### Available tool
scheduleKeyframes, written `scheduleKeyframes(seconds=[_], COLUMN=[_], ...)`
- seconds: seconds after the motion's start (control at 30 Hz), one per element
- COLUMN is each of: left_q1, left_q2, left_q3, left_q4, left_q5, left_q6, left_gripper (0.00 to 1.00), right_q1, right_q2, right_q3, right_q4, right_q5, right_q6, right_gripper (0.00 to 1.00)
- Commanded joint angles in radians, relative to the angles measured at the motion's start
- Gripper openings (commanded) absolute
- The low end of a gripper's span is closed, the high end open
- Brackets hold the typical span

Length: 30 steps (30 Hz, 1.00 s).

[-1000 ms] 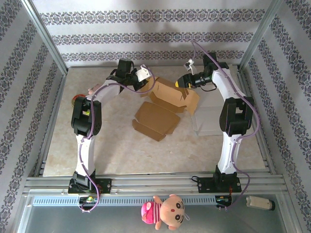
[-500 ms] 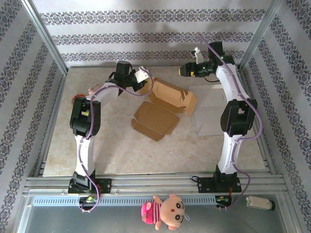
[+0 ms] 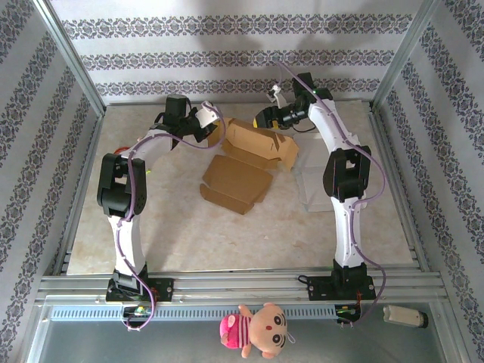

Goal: Fold the paper box

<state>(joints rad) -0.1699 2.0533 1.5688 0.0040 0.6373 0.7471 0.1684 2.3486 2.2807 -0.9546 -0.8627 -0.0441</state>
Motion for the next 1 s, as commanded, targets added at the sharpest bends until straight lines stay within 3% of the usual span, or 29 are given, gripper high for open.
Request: scheduleKeyframes(seconds=[0.0, 0.27, 0.47, 0.73, 0.97], left_q1=[0.004, -0.001, -0.066, -0.079, -0.081], left_q2=[-0.027, -0.037, -0.047, -0.006, -0.015], left_q3=[-0.012, -0.011, -0.004, 0.134, 0.175], left_q4=[0.044, 0.061, -0.014, -0.123, -0.167], left_q5=[0.044, 0.048, -0.086, -0.106, -0.064], left_q6=[-0.029, -0.083, -0.115, -0.38, -0.527], left_gripper=[0.0, 0.0, 0.0, 0.0, 0.0], right_q1=[0.003, 0.031, 0.051, 0.072, 0.076], right_q2=[0.001, -0.001, 0.001, -0.019, -0.049], right_q3=[0.021, -0.024, -0.028, -0.048, -0.098], right_q4=[-0.036, -0.056, -0.032, -0.011, 0.036], right_q5=[-0.056, 0.003, 0.062, 0.138, 0.172], right_q6=[-0.019, -0.063, -0.064, -0.061, -0.039], right_gripper=[0.72, 0.69, 0.64, 0.6, 0.59])
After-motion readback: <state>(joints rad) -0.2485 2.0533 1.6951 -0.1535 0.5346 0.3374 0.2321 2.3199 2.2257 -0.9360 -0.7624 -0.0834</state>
